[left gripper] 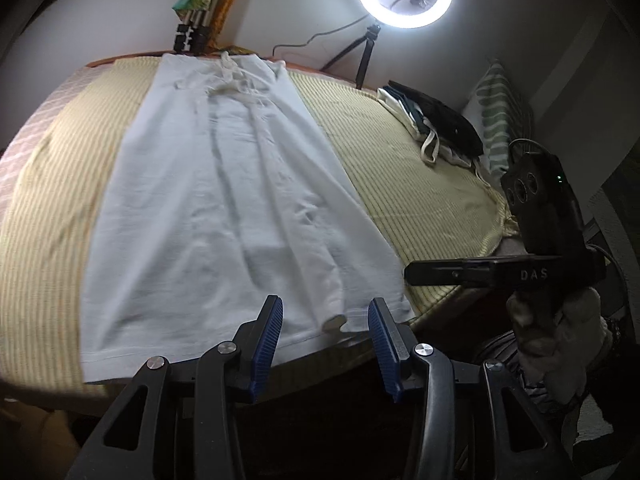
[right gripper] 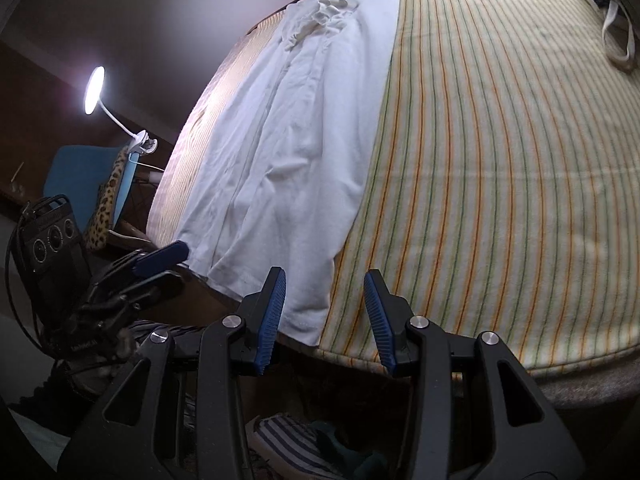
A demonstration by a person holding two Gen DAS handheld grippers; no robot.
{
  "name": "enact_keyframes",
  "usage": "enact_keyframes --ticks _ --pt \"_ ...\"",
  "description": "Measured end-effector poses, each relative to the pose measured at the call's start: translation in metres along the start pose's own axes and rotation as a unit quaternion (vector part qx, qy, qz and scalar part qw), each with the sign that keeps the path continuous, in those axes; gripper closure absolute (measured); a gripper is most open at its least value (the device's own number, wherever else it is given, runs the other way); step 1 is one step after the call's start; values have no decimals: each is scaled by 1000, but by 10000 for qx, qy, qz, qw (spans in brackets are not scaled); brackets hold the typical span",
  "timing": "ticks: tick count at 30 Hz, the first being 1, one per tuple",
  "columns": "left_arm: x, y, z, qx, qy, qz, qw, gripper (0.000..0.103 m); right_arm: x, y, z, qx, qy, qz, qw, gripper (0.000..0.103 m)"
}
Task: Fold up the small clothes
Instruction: 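Close the left tool on the hem while the right tool also grips the hem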
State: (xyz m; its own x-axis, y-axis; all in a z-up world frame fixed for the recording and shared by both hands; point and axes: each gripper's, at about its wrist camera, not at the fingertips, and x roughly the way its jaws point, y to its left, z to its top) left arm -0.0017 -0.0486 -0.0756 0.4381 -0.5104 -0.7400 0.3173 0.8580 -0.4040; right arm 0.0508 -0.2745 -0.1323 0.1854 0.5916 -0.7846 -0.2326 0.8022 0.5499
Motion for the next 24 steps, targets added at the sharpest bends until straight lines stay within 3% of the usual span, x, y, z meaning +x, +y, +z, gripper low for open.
enact_keyframes --ticks 1,5,7,11,15,17,18,21,24 --pt "6 -1 2 17 48 39 10000 63 0 0 -1 13 15 -1 10000 60" --pt "26 17 7 -434 248 -146 9986 98 3 -1 -6 54 73 83 9999 60" --pt "26 27 5 -655 217 -163 9975 102 6 1 -6 29 102 130 9999 60" --pt "13 32 0 -721 34 -128 9973 102 10 7 -5 -36 134 150 9998 60" --pt "20 27 -6 -639 133 -208 9977 102 17 12 -2 -36 165 250 9995 60" --pt "23 25 -8 -594 191 -182 9979 102 23 16 -2 -118 271 283 9992 75" --pt "22 24 -8 -547 171 -131 9983 102 27 17 -3 -140 380 277 9988 95" --pt "16 22 -8 -455 120 -39 9989 102 24 15 -3 -183 374 235 9989 97" --pt "2 21 -8 -259 106 66 9996 85 13 8 -4 -124 270 376 9988 98"
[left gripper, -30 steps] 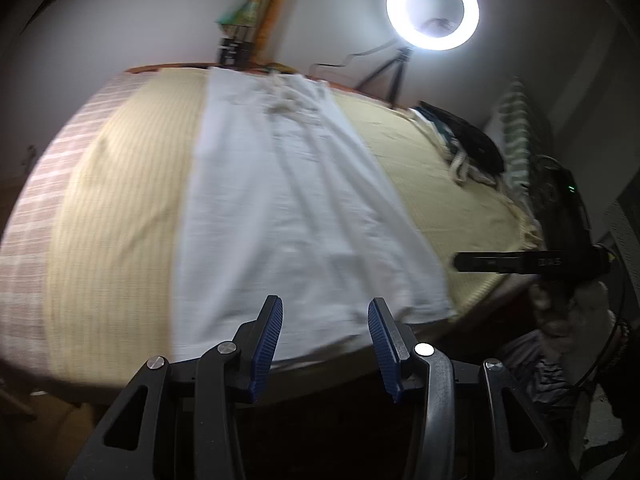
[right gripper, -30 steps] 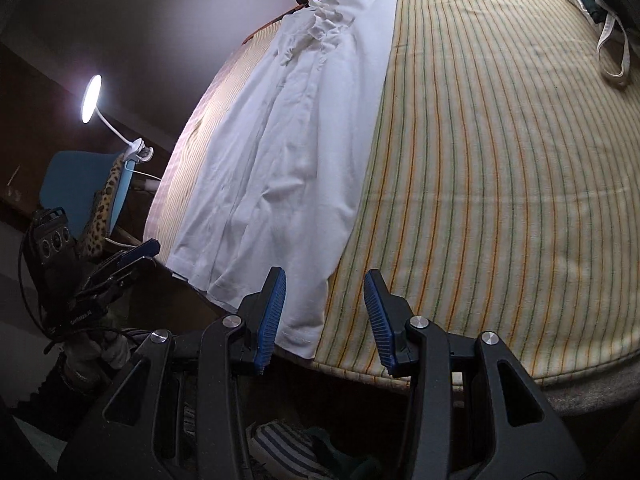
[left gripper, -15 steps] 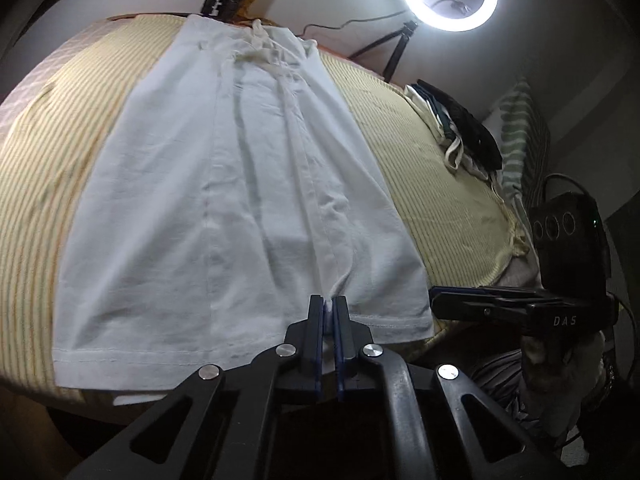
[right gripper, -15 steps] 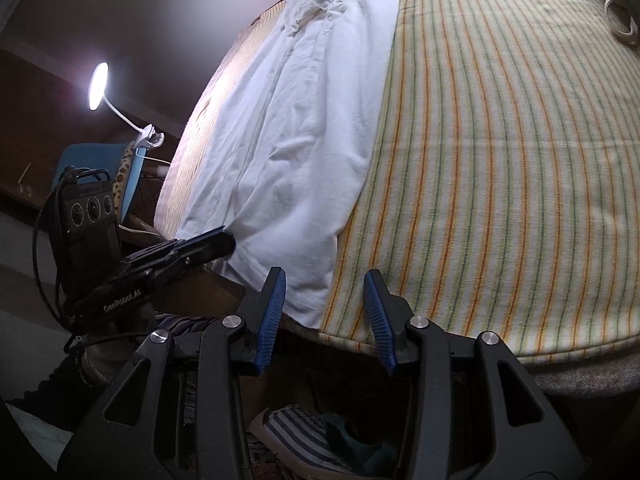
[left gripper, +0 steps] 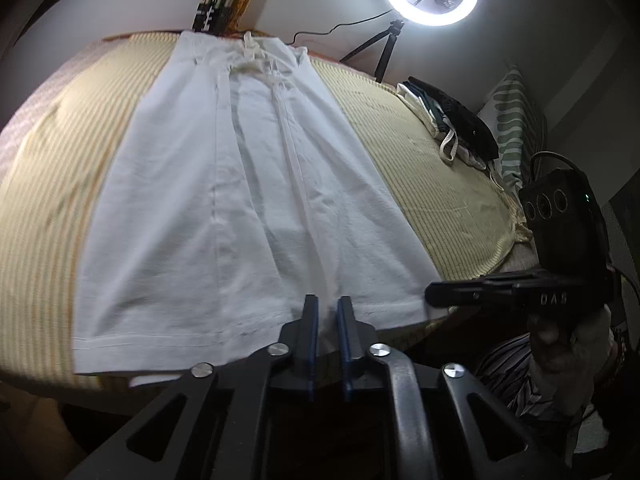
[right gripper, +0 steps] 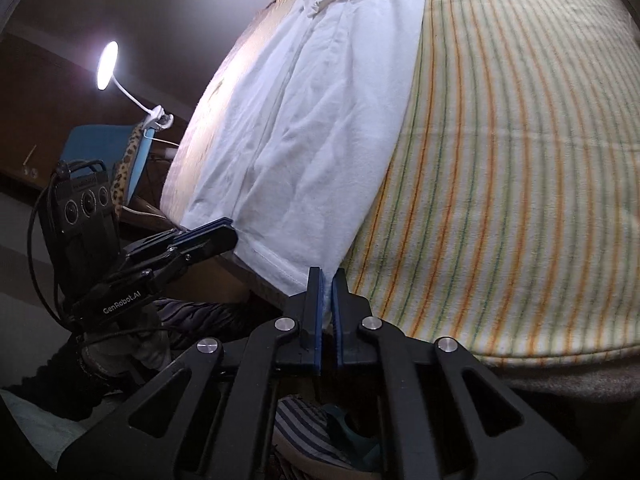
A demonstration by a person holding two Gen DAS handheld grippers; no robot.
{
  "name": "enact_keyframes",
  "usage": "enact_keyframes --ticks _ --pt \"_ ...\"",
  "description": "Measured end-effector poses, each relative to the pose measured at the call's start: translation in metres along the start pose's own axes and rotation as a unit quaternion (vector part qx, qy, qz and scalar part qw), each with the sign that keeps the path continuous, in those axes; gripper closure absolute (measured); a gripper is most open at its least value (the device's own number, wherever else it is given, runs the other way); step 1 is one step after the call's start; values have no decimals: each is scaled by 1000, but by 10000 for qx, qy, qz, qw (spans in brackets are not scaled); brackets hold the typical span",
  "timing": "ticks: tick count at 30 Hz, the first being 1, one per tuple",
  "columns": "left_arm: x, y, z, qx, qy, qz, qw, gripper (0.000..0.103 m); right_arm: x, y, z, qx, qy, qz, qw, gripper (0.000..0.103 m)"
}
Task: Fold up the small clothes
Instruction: 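Close the left tool on the hem while the right tool also grips the hem, then open both tools at the hem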
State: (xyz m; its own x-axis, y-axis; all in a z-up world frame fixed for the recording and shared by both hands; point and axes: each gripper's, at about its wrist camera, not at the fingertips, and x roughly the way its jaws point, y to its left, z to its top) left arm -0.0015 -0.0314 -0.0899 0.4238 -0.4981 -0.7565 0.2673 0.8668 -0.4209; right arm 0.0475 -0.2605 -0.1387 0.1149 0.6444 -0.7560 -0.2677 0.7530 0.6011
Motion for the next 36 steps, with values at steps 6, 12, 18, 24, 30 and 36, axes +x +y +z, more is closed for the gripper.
enact_keyframes --ticks 6,12,18,24,30,36 --pt "-35 19 -1 261 -148 726 9969 60 10 1 -1 -104 156 -164 9997 98" --pt "-47 75 4 -572 -47 895 9943 56 6 -1 1 -89 132 -64 9999 97" --pt "-34 95 -3 -917 272 795 9922 60 5 -10 2 155 178 148 9996 86" --pt "-28 95 -1 -893 289 601 9938 87 1 -16 0 207 174 295 9992 76" --pt "-37 96 -2 -848 196 869 9924 71 3 0 2 -10 128 16 9999 76" --pt "-55 62 -14 -432 -325 998 9935 66 -12 11 13 -202 -185 -251 9993 76"
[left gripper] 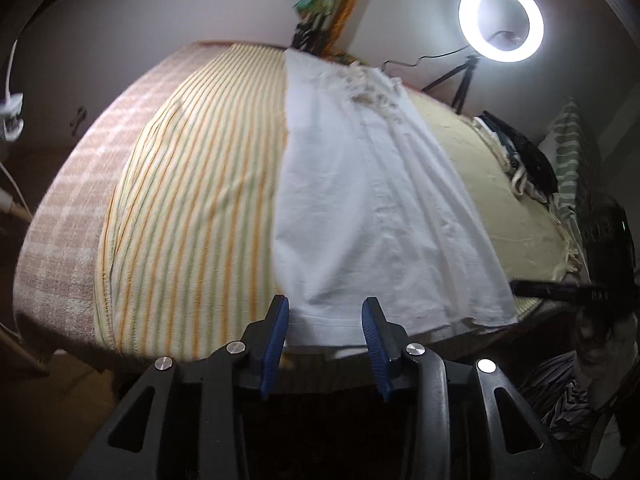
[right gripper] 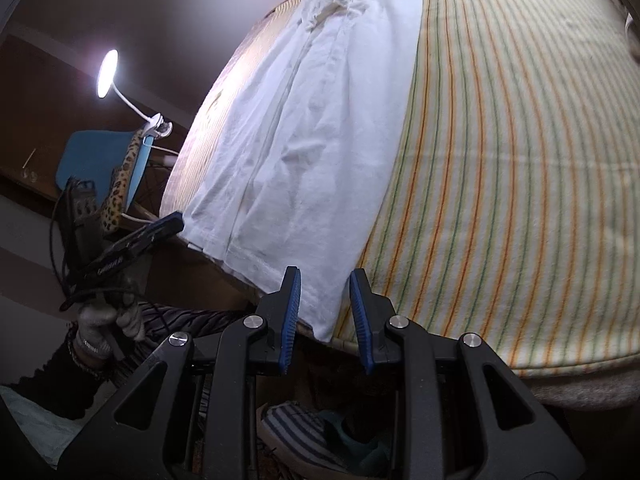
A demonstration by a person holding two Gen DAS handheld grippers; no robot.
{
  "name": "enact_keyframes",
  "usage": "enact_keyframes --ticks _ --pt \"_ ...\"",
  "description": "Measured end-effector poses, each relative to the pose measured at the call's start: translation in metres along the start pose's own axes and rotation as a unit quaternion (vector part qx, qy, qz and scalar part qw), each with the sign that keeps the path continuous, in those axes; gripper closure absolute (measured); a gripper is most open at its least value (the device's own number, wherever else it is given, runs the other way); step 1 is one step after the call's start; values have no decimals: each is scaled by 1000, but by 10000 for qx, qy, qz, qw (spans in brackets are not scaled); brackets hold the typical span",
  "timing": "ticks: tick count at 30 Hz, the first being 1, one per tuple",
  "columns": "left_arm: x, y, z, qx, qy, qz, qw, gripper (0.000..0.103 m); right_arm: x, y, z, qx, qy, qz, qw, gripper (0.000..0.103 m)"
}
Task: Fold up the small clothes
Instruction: 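Open both tools at the hem, then move the right tool along the shirt strip to its collar end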
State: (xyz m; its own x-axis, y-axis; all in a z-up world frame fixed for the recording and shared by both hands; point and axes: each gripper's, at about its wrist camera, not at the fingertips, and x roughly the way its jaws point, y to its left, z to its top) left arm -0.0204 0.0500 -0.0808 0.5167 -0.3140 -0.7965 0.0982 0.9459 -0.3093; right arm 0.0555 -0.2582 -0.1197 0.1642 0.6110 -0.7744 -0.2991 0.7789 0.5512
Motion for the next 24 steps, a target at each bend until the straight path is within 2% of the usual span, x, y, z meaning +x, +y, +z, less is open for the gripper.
enact_keyframes --ticks 3,6,10,15,24 --pt "3 -20 -9 182 -19 -128 9998 66 -10 11 20 -221 -123 26 9997 76" --pt "13 -35 -15 307 -9 -89 9995 67 -14 26 49 -509 -225 9 9985 76" --pt "24 -35 -15 53 3 -158 9999 71 -5 50 92 -994 -156 -39 9949 76" --pt "27 -34 -15 -103 -40 -209 9997 75 34 71 145 -997 159 82 9949 76" --pt "34 -37 -16 -80 0 -251 9997 75 108 91 207 -1192 598 -498 9898 76"
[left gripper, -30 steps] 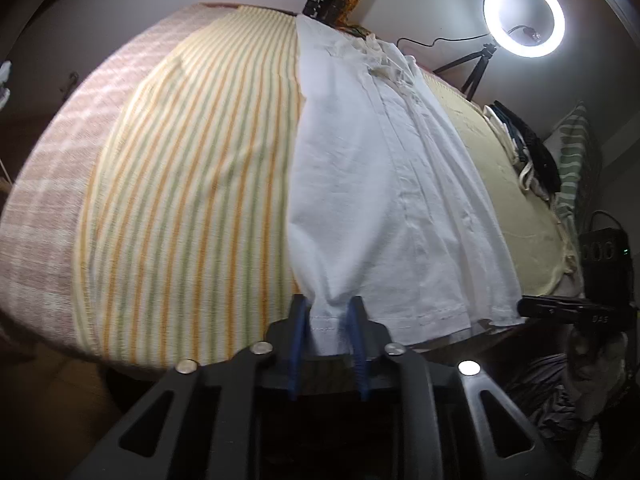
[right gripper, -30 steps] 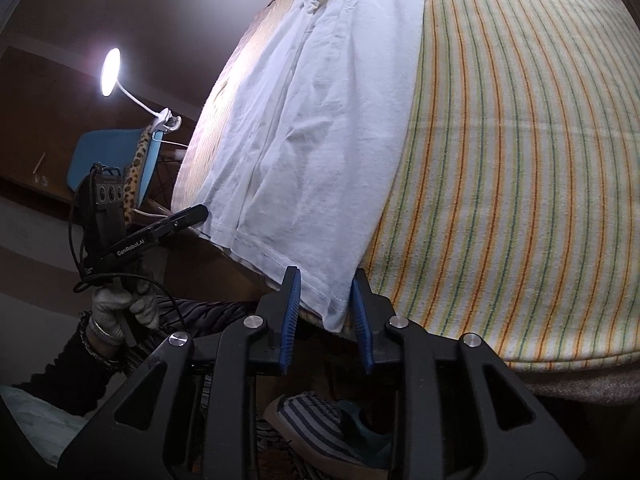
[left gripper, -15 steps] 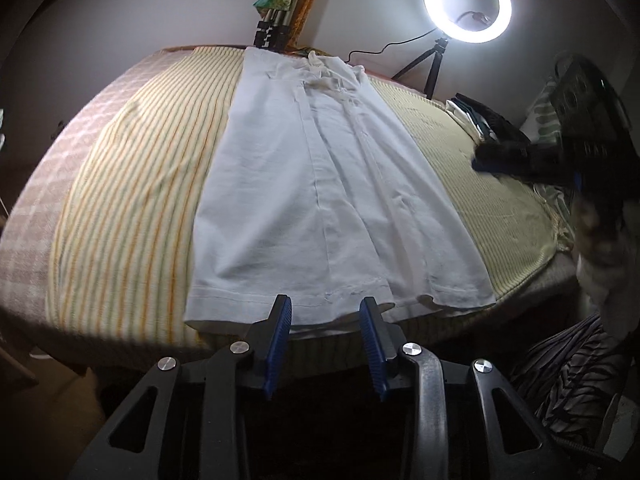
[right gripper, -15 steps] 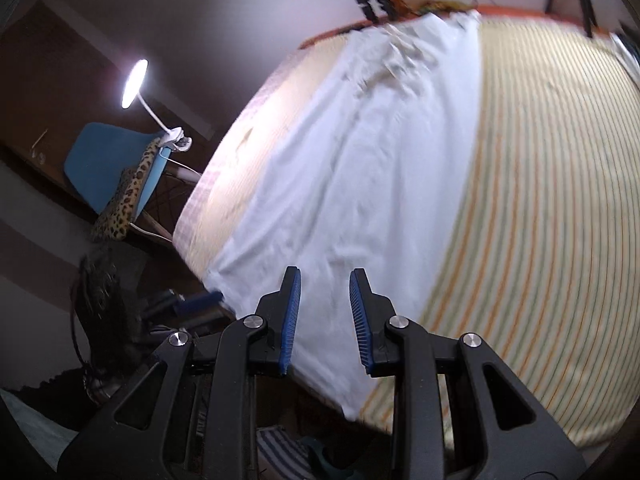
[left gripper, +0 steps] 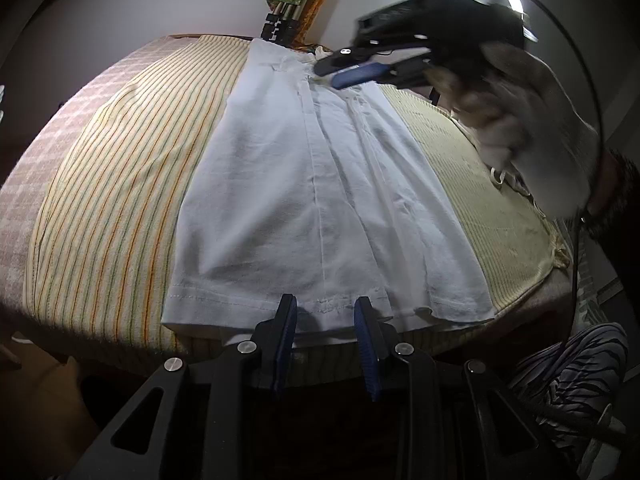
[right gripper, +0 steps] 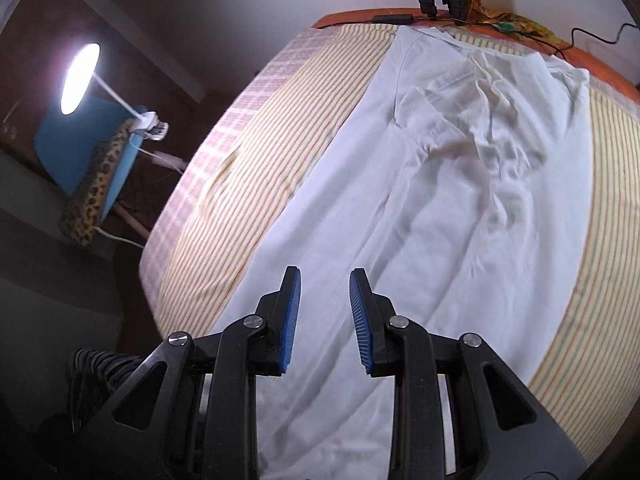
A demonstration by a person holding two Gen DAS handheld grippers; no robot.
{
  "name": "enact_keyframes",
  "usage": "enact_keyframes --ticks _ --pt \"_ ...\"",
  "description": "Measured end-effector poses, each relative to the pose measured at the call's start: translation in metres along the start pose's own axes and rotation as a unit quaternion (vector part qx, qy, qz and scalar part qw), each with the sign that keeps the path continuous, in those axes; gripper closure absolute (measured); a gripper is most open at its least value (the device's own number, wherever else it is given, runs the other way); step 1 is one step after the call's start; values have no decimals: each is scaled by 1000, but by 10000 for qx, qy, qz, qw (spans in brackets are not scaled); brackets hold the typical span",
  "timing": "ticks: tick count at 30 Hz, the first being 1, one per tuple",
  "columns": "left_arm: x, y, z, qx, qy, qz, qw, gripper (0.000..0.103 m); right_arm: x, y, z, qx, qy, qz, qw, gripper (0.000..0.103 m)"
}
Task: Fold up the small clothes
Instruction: 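Move the right tool along the shirt strip to its collar end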
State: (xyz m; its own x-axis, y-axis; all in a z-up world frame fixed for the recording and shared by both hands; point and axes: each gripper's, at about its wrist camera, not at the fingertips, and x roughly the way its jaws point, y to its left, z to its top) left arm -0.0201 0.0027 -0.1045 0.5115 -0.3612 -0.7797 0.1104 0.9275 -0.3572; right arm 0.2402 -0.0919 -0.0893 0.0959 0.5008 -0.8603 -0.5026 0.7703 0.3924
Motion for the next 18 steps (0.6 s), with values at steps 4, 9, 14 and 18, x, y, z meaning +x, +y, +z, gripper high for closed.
enact_keyframes --ticks 4,9,14,18 --pt "3 -4 1 109 5 29 9999 79 24 -5 24 49 133 -394 9991 76" --pt "4 -8 3 158 37 -5 9999 81 44 -9 42 -28 265 -899 9956 76" --pt "6 -10 5 160 60 3 9999 80 57 -12 51 -100 407 -1233 9915 76" --pt "8 -15 2 366 15 127 9992 81 63 -12 55 -171 438 -1360 9896 76"
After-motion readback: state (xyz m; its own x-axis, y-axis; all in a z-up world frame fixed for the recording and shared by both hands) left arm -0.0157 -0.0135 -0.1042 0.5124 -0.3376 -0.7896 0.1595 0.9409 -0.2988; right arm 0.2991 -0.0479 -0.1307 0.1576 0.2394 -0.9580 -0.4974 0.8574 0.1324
